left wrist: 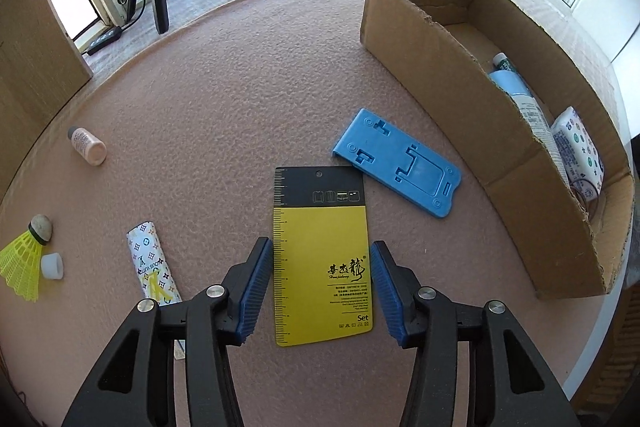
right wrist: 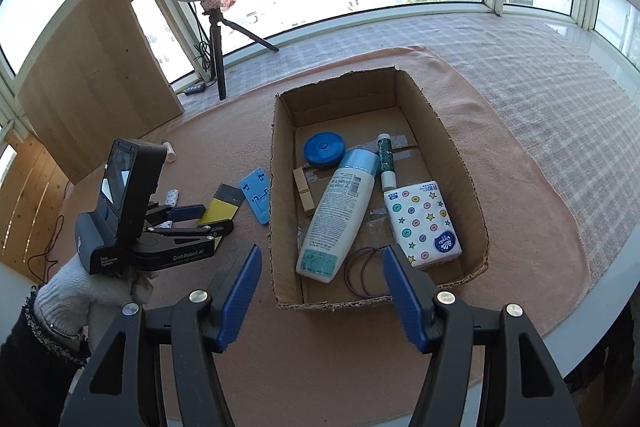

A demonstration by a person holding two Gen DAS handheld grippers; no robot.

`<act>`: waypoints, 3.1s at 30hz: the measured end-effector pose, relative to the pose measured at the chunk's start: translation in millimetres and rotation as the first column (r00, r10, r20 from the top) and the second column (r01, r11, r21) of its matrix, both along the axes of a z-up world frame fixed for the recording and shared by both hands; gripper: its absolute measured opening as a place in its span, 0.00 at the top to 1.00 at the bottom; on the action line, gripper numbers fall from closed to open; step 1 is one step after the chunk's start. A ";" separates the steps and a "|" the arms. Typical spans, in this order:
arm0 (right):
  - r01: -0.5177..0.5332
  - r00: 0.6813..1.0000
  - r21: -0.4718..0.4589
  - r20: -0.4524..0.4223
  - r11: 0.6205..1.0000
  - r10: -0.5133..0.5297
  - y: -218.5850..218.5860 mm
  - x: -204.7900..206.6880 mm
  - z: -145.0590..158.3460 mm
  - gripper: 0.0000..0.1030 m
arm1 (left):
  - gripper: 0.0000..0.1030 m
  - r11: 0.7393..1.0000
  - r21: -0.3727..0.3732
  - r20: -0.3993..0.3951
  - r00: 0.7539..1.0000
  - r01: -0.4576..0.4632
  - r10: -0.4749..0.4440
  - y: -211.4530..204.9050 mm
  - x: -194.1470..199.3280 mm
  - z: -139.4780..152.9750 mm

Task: Organize objects
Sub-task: 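Move the left gripper to the yellow notebook card and grasp it, then carry the yellow card into the box and open the left gripper, then push the blue phone stand toward the box with the right gripper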

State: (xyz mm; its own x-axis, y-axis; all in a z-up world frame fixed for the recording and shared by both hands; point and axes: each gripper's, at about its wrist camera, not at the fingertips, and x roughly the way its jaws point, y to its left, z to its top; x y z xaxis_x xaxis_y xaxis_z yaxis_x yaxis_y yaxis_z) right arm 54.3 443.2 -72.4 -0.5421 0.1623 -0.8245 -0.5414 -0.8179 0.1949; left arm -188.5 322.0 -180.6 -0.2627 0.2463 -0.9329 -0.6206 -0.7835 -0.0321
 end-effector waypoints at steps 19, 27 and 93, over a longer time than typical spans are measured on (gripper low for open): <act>0.027 1.000 -0.011 0.006 1.000 -0.026 9.3 35.8 -6.6 0.42 | 0.48 0.991 0.134 -0.098 0.995 -0.021 0.034 -1.5 26.4 75.3; 0.037 0.999 -0.005 0.010 0.999 -0.037 11.3 48.4 -6.2 0.42 | 0.48 0.981 0.181 -0.130 0.991 0.067 -0.043 57.9 30.9 101.5; -0.280 0.960 -0.031 0.002 0.959 0.281 -66.4 -132.6 -2.5 0.38 | 0.28 0.947 0.155 0.010 0.959 -0.281 0.283 -155.1 5.0 57.8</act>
